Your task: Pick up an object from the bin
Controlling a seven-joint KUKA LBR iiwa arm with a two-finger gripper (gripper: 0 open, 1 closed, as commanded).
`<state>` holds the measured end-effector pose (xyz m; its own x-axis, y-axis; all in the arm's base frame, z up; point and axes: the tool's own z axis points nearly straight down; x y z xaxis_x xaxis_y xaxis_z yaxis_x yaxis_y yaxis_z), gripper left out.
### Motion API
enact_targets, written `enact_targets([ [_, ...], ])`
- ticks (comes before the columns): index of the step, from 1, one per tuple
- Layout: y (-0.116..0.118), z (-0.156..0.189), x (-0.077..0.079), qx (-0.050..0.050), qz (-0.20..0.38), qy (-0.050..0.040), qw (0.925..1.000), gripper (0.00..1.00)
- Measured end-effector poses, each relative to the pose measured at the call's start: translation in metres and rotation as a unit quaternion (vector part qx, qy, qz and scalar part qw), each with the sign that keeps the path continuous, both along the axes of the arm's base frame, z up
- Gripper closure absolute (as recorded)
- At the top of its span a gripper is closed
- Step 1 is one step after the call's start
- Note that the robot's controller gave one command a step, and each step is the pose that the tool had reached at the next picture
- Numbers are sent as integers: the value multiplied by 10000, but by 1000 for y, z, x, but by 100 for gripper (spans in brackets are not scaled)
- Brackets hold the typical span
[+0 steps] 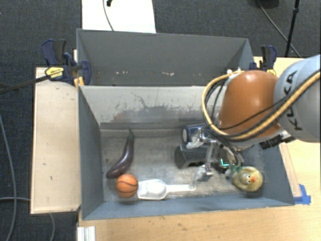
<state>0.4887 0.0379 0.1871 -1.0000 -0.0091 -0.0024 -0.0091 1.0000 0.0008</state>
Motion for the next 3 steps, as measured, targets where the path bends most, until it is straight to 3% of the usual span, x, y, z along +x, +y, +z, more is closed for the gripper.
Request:
enact_targets([
  [1,-39,-96,46,28,-332,-132,9994,100],
  [3,-39,-95,45,26,-335,-145,9993,100],
])
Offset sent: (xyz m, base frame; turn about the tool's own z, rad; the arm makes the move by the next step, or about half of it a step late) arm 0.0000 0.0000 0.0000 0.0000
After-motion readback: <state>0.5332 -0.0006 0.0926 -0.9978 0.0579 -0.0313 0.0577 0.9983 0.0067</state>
